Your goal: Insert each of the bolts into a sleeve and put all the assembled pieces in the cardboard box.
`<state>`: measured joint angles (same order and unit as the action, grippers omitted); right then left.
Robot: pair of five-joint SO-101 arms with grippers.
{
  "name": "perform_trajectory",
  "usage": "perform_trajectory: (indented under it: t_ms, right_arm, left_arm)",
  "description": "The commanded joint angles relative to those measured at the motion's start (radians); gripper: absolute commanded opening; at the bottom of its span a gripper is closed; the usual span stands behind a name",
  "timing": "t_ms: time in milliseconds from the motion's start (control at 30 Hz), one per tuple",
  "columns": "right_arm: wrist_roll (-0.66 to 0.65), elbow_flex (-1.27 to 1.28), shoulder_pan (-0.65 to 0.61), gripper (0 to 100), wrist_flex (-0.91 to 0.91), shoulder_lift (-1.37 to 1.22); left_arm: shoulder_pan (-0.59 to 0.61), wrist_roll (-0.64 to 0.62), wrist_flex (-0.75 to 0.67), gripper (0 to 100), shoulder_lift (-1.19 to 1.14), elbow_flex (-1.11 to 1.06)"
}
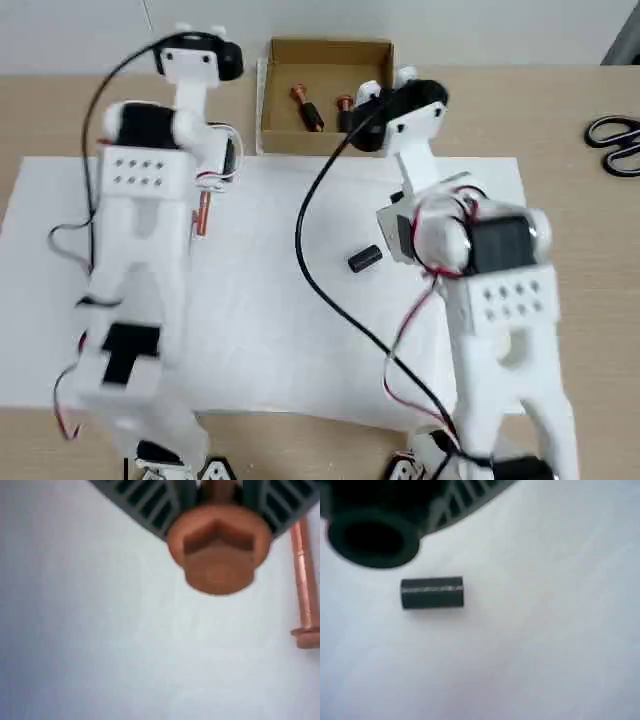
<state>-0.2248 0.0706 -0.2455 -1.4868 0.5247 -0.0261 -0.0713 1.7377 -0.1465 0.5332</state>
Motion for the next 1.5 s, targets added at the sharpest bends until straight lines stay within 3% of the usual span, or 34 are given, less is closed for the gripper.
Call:
perform_trajectory:
  t_ms: [0, 167, 400, 600, 800, 1267, 1467]
  right_arm:
    - [-0.003, -0.005, 0.007, 0.4, -0.007, 0.119]
    - [0.005, 0.0, 0.002, 0.4, -0.028, 0.219]
    - [0.209, 0.12, 0.002, 0.4, 0.031, 0.305]
    - [0.163, 0.342, -0.094, 0.4, 0.116, 0.335]
    - [0.169, 0.503, -0.153, 0.5, 0.318, 0.409]
    - [0.169, 1.168, -0.2, 0.4, 0.912, 0.869]
    - [0.167, 1.355, -0.24, 0.4, 0.986, 1.047]
  left_arm:
    - [-0.003, -0.005, 0.009, 1, 0.261, -0.051]
    - [-0.005, -0.167, -0.114, 1, 0.502, -0.168]
    - [-0.109, -0.384, -0.351, 1, 0.7, -0.486]
    - [-0.184, -0.391, -0.572, 1, 0.832, -0.702]
    - [-0.195, -0.393, -0.753, 1, 0.942, -0.877]
    - [-0.195, -0.394, -0.779, 1, 1.06, -1.033]
    - [-0.249, -0.433, -0.882, 1, 1.056, -1.102]
